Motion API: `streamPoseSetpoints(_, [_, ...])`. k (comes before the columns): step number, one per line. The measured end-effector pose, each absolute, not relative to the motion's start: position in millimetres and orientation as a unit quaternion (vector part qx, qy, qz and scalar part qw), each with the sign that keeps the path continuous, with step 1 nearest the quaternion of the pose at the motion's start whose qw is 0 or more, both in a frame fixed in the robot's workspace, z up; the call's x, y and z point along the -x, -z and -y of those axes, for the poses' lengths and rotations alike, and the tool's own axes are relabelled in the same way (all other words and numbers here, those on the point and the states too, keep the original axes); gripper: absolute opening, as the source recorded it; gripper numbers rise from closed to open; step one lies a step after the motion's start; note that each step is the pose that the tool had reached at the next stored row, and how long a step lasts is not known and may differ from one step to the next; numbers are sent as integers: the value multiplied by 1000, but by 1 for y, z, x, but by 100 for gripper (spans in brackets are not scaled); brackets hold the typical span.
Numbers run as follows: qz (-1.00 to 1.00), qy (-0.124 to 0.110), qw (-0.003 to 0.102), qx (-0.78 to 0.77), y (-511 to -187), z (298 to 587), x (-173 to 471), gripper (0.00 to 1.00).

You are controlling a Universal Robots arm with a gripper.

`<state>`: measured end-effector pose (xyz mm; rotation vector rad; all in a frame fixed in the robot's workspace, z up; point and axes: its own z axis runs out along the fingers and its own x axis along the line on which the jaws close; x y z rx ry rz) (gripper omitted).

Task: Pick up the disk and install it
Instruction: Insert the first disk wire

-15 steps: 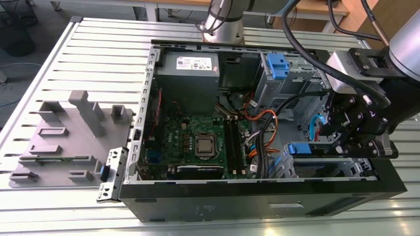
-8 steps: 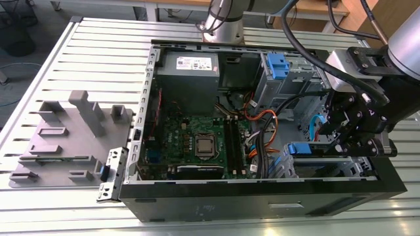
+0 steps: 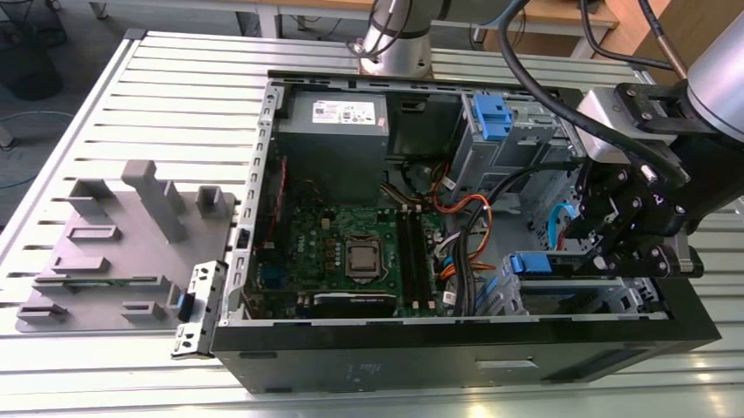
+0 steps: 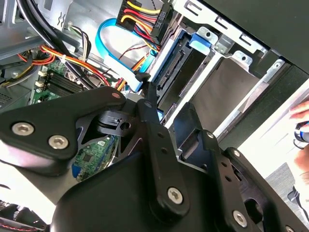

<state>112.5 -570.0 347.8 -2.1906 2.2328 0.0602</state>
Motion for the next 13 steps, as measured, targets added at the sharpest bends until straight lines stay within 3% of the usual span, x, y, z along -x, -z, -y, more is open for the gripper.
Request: streamPoseSetpoints(13, [-714,-19,7,700,-366,570,-112,42])
